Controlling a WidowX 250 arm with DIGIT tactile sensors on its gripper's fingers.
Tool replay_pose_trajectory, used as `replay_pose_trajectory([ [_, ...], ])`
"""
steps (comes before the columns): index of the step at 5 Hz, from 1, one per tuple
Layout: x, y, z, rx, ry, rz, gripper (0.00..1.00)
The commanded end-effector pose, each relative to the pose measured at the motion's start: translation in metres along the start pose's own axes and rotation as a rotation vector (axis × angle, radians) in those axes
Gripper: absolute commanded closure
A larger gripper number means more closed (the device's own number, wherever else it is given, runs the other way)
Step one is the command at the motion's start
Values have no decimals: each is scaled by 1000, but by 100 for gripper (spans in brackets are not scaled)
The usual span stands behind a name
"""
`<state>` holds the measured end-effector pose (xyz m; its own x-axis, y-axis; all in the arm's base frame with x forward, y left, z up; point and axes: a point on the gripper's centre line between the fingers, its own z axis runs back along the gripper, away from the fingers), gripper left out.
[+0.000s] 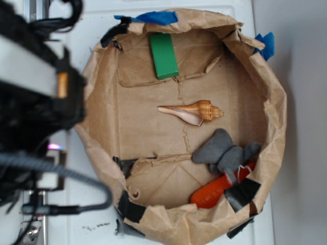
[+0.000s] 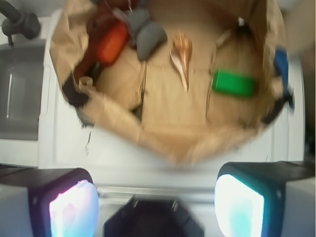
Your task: Grab the gray animal.
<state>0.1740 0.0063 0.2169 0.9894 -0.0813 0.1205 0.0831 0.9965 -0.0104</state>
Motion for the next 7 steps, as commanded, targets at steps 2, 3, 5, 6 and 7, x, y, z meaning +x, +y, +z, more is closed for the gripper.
replay_pose_trajectory([
  [2,54,29,-49,-143,-183,-229,0],
  [3,58,39,-78,-129,-143,-210,0],
  [5,87,38,-110,-176,-164,-301,0],
  [6,106,28,-116,-195,-186,-338,0],
  [7,121,14,-128,-232,-225,-386,0],
])
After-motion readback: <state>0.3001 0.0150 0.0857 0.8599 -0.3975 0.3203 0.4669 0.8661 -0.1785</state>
